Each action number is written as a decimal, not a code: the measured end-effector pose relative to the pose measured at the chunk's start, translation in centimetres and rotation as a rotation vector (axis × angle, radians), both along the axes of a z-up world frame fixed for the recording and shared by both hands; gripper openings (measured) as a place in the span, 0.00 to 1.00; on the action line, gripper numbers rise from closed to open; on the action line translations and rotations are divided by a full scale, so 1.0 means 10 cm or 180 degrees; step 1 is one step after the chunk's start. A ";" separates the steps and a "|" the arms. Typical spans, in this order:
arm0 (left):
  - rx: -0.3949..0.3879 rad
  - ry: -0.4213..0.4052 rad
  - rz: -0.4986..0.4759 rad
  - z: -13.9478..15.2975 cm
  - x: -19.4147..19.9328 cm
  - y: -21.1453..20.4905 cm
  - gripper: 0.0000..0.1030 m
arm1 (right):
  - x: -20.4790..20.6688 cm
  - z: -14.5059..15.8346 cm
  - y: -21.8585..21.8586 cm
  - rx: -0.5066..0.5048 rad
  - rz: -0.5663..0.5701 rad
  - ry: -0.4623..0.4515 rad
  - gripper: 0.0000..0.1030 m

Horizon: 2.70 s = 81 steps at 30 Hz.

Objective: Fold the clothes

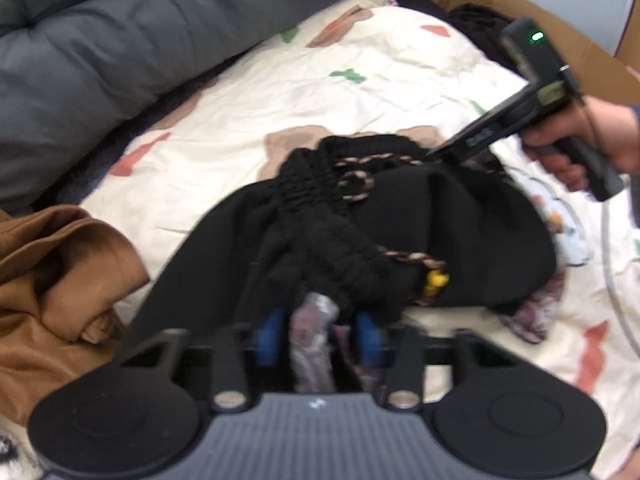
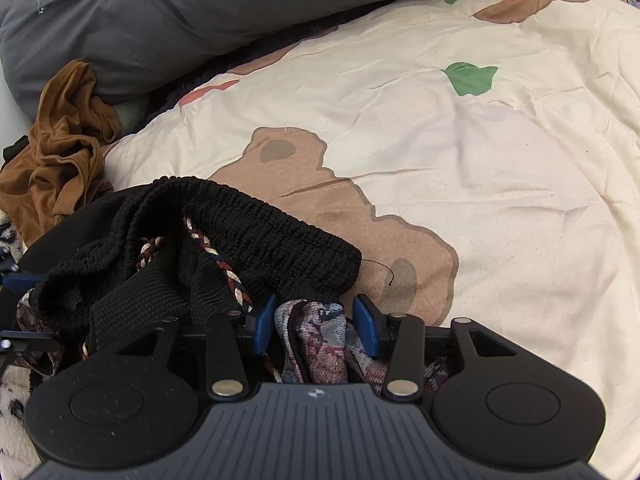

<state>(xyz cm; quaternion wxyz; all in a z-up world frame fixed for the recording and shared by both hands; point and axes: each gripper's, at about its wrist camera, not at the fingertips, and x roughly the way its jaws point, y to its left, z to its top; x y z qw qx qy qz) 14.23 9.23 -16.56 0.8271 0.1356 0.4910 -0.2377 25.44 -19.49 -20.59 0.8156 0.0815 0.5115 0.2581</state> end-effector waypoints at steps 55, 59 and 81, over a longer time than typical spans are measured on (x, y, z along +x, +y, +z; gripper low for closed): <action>-0.1267 -0.2031 0.0421 4.13 -1.25 -0.62 0.11 | -2.20 4.69 -1.51 -0.0499 -0.0300 -0.2891 0.15; -0.1321 -0.2097 0.0345 4.27 -1.48 -0.70 0.11 | -2.45 4.88 -1.64 -0.0516 -0.0360 -0.3019 0.15; -0.1617 -0.2095 -0.0225 4.49 -2.96 -0.98 0.11 | -3.91 5.20 -2.20 -0.0514 -0.0237 -0.3393 0.15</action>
